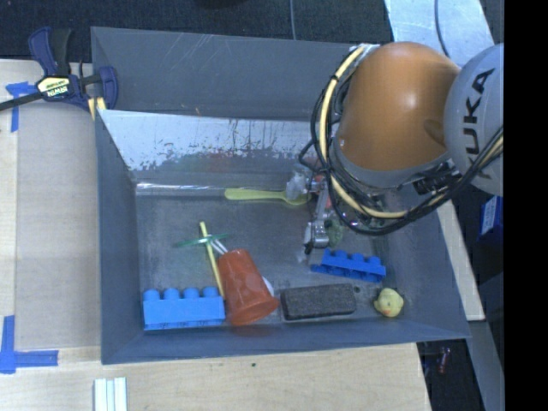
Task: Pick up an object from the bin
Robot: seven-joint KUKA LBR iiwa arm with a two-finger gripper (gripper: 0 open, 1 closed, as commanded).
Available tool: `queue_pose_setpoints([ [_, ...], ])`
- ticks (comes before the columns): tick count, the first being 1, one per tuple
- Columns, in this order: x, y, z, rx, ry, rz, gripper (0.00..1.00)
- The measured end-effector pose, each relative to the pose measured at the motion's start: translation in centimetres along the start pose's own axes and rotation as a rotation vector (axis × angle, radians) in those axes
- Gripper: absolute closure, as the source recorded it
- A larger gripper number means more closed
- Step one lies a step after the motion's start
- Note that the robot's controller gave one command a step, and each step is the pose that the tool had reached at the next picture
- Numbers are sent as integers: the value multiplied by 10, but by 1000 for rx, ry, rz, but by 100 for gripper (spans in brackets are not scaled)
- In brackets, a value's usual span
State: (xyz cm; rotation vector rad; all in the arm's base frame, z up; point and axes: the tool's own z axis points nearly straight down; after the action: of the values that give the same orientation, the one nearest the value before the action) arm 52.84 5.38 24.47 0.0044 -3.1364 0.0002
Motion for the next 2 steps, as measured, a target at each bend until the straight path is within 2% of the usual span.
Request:
queue_pose_setpoints([
  [1,-1,0,-5,-1,-9,3,100],
  [2,-1,0,-5,-1,-9,4,100],
])
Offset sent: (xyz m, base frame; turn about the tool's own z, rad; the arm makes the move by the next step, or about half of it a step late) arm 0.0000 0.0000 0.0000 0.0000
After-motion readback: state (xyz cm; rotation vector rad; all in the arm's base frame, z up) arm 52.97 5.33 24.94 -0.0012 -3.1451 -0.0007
